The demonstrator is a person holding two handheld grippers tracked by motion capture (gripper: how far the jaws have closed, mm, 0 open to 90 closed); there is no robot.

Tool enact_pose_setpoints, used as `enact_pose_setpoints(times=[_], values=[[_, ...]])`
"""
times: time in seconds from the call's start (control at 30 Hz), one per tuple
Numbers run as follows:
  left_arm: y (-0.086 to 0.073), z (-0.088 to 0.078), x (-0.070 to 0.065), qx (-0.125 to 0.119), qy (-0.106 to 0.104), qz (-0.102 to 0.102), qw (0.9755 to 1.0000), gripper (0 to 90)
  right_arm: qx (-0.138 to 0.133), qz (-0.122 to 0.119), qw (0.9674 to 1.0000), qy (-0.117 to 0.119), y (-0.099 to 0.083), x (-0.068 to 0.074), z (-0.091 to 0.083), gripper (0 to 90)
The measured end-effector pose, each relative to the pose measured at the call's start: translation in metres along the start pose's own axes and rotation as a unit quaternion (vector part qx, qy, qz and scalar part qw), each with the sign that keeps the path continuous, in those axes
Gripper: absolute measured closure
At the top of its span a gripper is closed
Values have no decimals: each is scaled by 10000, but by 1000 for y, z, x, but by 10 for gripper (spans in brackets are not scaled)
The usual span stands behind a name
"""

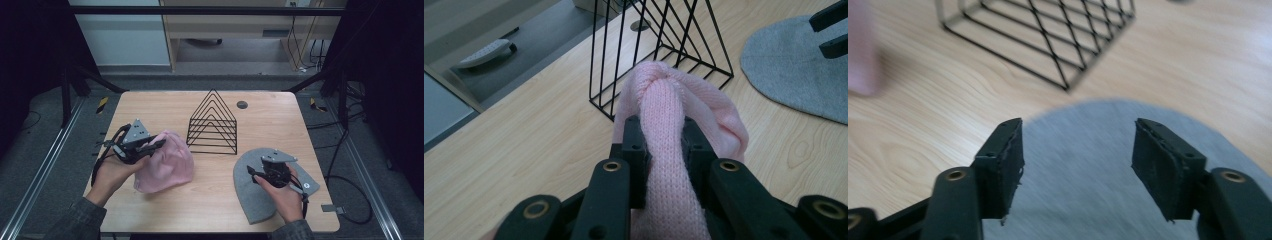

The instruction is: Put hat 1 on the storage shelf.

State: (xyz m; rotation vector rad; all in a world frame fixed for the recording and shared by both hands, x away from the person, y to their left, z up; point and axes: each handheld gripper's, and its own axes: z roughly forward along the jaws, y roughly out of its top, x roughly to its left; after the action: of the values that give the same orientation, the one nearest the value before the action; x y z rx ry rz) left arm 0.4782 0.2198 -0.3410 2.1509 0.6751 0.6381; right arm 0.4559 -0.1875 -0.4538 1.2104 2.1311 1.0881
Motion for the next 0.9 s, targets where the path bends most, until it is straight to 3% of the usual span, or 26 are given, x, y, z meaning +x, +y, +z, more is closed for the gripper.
enact_pose_setpoints(times=[0.13, 0.17, 0.2, 0.23, 0.27, 0.3, 0.4, 0.43, 0.53, 0.7, 0.83, 0.9], values=[[10, -6, 6, -67, 24, -7, 10000, 771, -182, -219, 9988, 409, 25, 28, 6, 412], [15, -9, 8, -66, 85, 37, 9999, 771, -229, -372, 9971, 628, 38, 45, 11, 428], [15, -9, 8, -66, 85, 37, 9999, 771, -229, -372, 9971, 628, 38, 45, 11, 428], [19, -12, 9, -93, 104, 41, 9999, 771, -248, -446, 9959, 752, 44, 54, 15, 436], [22, -14, 11, -120, 131, 50, 9998, 771, -277, -525, 9929, 1030, 56, 72, 23, 445], [26, -17, 12, -172, 150, 12, 9997, 771, -277, -525, 9929, 1030, 56, 72, 23, 445], [41, -30, 15, -335, 213, 9, 9992, 770, -263, -707, 9873, 1400, 80, 105, 42, 425], [41, -30, 15, -335, 213, 9, 9992, 770, -263, -707, 9873, 1400, 80, 105, 42, 425], [50, -37, 16, -364, 258, 50, 9990, 769, -321, -711, 9840, 1602, 102, 125, 54, 378], [60, -44, 19, -483, 250, 61, 9985, 769, -288, -683, 9835, 1648, 115, 132, 60, 372], [64, -48, 21, -561, 226, -24, 9982, 768, -251, -818, 9818, 1693, 123, 134, 69, 517], [64, -50, 24, -619, 201, -103, 9978, 768, -244, -760, 9816, 1735, 127, 131, 72, 581]])
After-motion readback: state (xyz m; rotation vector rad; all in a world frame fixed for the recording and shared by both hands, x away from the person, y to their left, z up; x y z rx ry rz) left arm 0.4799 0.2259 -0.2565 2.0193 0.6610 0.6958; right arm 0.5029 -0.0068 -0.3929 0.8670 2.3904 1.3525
